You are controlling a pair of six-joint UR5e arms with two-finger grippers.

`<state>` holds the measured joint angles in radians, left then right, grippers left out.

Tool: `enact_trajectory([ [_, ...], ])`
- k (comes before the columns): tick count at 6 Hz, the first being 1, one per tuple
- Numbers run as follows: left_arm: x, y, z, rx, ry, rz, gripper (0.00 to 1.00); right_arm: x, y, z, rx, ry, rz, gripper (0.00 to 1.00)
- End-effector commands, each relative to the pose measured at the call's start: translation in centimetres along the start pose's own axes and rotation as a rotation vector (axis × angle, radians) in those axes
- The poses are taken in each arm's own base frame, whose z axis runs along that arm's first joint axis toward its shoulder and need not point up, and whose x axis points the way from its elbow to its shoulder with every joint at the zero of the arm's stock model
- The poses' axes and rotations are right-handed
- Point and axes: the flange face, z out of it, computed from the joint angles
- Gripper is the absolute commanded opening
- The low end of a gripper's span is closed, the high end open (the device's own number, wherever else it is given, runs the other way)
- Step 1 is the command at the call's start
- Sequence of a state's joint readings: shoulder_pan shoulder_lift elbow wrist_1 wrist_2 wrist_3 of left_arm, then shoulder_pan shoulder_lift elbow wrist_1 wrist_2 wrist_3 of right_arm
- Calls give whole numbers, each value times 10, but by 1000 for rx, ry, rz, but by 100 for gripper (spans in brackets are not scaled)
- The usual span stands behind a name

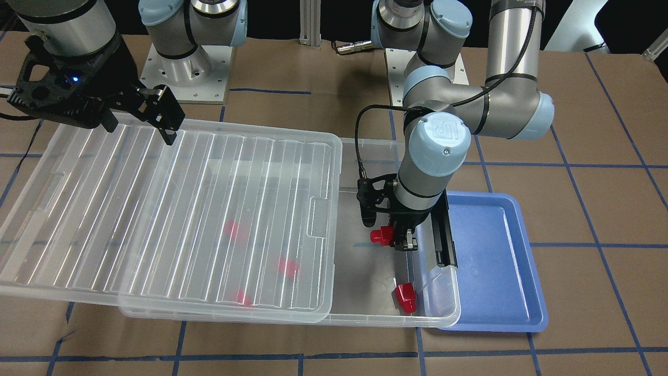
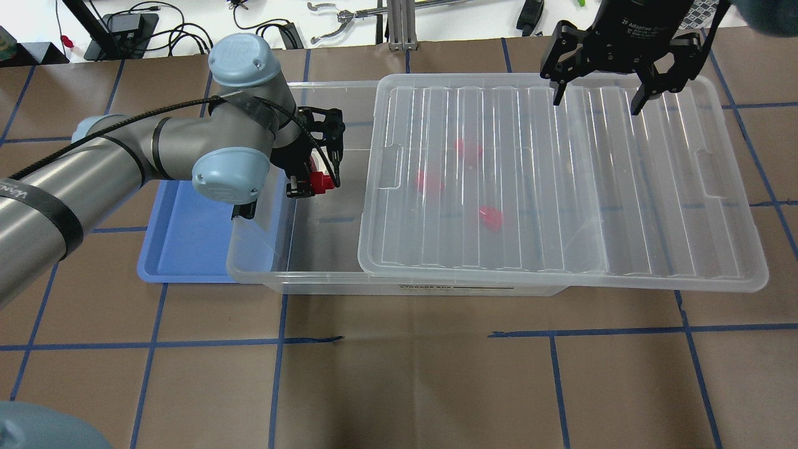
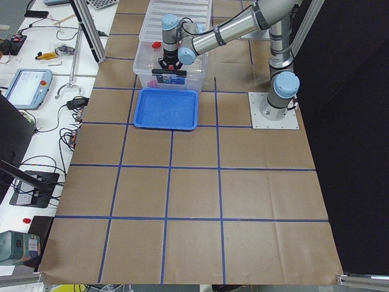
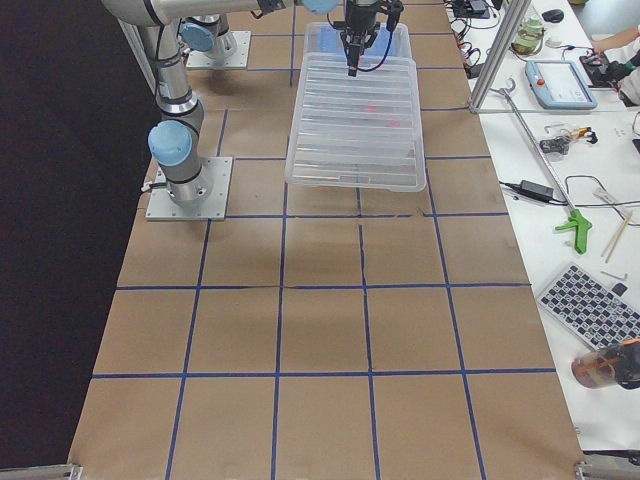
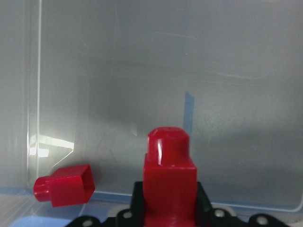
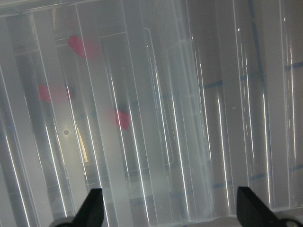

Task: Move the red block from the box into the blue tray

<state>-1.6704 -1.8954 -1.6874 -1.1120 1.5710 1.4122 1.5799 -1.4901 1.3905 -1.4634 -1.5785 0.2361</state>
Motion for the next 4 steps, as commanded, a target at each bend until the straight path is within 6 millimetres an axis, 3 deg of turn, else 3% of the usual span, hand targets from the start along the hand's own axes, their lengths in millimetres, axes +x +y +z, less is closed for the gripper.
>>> enact_trajectory([
  [1,-20,24,-91,-10,63,-13,0,0,0,-1,2,0,0,100],
  [2,-34,53,-114,-3,61,-27,0,0,0,1,-1,0,-2,100],
  [4,-51,132,-113,81,59,-28,0,18,-10,8,-21,14,-67,100],
])
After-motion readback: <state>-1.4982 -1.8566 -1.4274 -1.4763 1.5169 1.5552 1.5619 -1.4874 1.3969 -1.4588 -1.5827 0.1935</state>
